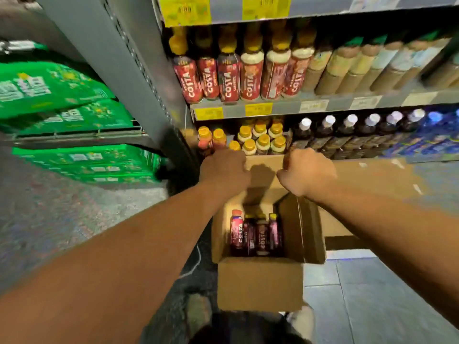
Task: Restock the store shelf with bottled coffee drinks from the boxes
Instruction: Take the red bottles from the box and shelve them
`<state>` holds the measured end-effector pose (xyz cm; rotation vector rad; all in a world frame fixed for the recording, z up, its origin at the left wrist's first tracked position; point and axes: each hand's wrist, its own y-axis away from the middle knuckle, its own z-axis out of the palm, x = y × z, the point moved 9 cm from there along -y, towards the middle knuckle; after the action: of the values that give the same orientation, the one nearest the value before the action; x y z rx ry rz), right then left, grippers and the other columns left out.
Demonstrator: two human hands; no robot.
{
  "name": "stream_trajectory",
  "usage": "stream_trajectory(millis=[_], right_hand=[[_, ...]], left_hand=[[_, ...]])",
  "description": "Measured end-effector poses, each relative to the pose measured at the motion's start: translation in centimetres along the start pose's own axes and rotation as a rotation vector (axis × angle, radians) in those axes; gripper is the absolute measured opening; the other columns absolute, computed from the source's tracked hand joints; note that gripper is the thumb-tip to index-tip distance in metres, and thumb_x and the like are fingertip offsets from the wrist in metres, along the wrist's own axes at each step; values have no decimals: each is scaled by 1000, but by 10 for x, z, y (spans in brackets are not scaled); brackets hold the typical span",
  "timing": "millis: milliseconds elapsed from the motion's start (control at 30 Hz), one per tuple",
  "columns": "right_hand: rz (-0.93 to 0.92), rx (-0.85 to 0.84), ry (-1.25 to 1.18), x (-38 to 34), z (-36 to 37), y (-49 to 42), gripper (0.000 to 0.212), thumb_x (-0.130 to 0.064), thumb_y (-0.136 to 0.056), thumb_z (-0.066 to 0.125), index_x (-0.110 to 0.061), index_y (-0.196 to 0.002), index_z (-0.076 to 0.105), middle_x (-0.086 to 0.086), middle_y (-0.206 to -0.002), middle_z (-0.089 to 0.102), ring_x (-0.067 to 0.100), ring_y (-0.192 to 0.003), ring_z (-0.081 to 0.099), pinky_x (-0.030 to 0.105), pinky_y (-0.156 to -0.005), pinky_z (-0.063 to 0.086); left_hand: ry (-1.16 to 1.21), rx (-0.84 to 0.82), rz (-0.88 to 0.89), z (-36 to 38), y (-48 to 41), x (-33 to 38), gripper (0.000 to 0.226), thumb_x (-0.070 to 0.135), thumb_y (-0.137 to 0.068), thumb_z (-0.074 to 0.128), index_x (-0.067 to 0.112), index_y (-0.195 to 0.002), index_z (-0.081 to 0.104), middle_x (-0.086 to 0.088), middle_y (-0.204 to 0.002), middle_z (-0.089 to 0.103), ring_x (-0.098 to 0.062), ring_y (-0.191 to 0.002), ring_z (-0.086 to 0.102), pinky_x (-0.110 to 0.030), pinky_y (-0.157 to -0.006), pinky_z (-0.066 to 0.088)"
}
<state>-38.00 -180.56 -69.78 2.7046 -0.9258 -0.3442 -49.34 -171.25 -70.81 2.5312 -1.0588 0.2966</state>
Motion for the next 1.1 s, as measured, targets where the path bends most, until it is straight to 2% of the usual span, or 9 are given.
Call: stream_trajectory(millis=[133, 233, 333, 433, 500, 667, 800, 900, 1100], right_hand=[[36, -131, -10, 16, 85, -3, 35, -38, -90, 51, -12, -110, 62, 14, -108, 62, 33, -98, 59, 30, -69, 42], [84, -182, -61, 24, 137, -4, 29, -33, -89, 51, -11, -101, 64, 10, -96, 64, 29, -84, 59, 28, -65, 42], [117, -188, -102, 31, 183, -11, 26, -32, -90, 51, -10, -97, 65, 8, -88, 64, 26, -77, 58, 28, -62, 42], [142, -205, -137, 39, 230, -22, 25, -31, -89, 51, -14, -101, 65, 8, -97, 66, 29, -86, 62, 28, -65, 43], [158, -218, -158, 46, 263, -28, 27, -31, -88, 51, -15, -105, 65, 8, -101, 66, 29, -91, 63, 29, -66, 43], [336, -312, -202, 75, 351, -35, 29, -32, -92, 52, -15, -114, 57, 0, -93, 56, 19, -84, 58, 29, -66, 47], [418, -405, -204, 95, 419, -43, 34, -31, -90, 57, -15, -120, 51, 6, -113, 57, 24, -101, 58, 32, -70, 44], [507, -439, -290, 113, 461, -52, 40, -29, -90, 59, -12, -124, 50, 9, -120, 58, 28, -109, 58, 36, -83, 50], [702, -487, -535, 135, 525, -54, 54, -22, -86, 65, -5, -133, 44, 15, -130, 54, 32, -116, 55, 36, -88, 47]], left_hand=[[14, -78, -10, 81, -2, -19, 26, 32, -86, 54, 22, -109, 62, 0, -110, 63, -24, -101, 57, -36, -85, 46], [39, -114, -15, 132, 1, -30, 21, 27, -85, 54, 25, -104, 62, 1, -97, 64, -26, -98, 52, -51, -100, 39], [22, -119, 9, 178, -6, -42, 27, 28, -86, 55, 26, -113, 59, 1, -102, 66, -25, -101, 57, -48, -96, 43], [41, -164, -4, 226, -17, -56, 20, 26, -88, 52, 21, -106, 60, -1, -104, 63, -25, -99, 57, -37, -78, 46], [20, -169, -10, 254, -22, -64, 21, 26, -88, 54, 19, -106, 60, -2, -104, 62, -25, -98, 56, -34, -73, 44], [80, -228, -135, 333, -28, -86, 40, 30, -87, 58, 20, -126, 51, -3, -119, 58, -24, -111, 53, -41, -88, 48], [71, -379, -215, 407, -31, -99, 49, 35, -87, 57, 23, -133, 43, -4, -134, 47, -27, -123, 44, -44, -97, 44], [150, -444, -277, 450, -34, -106, 58, 28, -87, 59, 24, -139, 35, -3, -143, 35, -27, -132, 35, -46, -105, 37], [335, -498, -365, 504, -37, -100, 50, 20, -89, 57, 18, -136, 39, -5, -136, 44, -25, -124, 44, -41, -101, 39]])
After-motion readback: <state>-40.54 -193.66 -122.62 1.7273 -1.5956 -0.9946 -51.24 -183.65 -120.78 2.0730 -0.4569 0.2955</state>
